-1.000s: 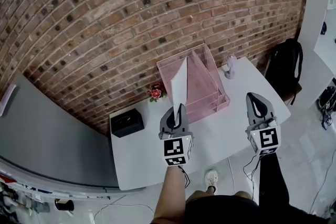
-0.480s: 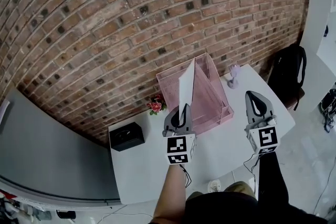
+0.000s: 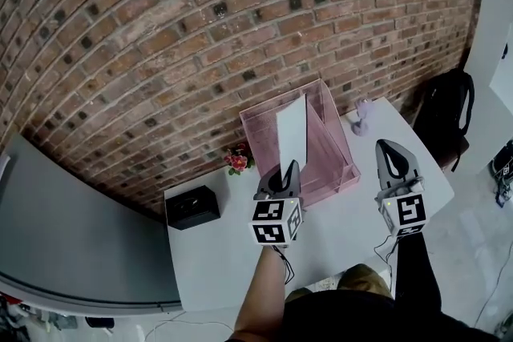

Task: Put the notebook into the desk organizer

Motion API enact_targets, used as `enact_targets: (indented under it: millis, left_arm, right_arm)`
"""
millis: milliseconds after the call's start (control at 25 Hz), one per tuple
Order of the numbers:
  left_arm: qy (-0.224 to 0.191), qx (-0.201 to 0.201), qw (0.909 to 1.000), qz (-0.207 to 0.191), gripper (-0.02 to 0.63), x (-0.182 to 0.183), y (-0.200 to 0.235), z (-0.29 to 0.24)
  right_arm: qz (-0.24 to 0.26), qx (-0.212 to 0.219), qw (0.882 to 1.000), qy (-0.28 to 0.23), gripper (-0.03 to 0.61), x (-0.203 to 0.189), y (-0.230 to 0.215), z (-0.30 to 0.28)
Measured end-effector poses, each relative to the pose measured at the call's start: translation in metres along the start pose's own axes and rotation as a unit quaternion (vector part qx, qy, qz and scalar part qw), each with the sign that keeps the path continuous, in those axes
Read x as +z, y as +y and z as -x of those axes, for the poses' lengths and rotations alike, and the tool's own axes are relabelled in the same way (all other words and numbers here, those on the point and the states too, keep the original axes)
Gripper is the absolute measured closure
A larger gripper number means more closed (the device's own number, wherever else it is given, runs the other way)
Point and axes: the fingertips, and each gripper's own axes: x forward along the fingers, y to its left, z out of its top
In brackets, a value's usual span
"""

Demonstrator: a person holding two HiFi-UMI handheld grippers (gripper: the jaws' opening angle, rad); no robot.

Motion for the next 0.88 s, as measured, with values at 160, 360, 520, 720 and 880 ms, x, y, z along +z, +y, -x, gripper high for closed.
enact_targets:
  millis: [160,360,520,720,880]
  left_arm:
    - [0.019,-0.015,0.9978,0.062,0.594,-0.006,0.004,-0.013]
    - [0.019,-0.051,0.9819,0.181,0.594,-0.012,0.002,-0.027]
    - [0.032,-0.054,0.9643,0.257,0.594,-0.025,0.005,-0.036]
    - [0.070,-0.047,0.9500,0.301,0.594,-0.039,0.011,-0.045]
    - [0.093,-0.092,0.9260,0.354,0.594,-0.043,0.010,-0.050]
  right_arm:
    - [0.004,0.011,1.000,0.002,0.558,-0.001,-0.001,-0.019]
    - [0.004,0.031,1.000,-0.001,0.558,0.000,-0.002,-0.042]
    - [0.003,0.043,0.999,0.002,0.558,-0.007,-0.002,-0.053]
    - [0.004,0.052,0.999,0.007,0.558,-0.015,-0.003,-0.065]
    - [0.001,0.059,0.998,0.017,0.558,-0.029,-0.004,-0.069]
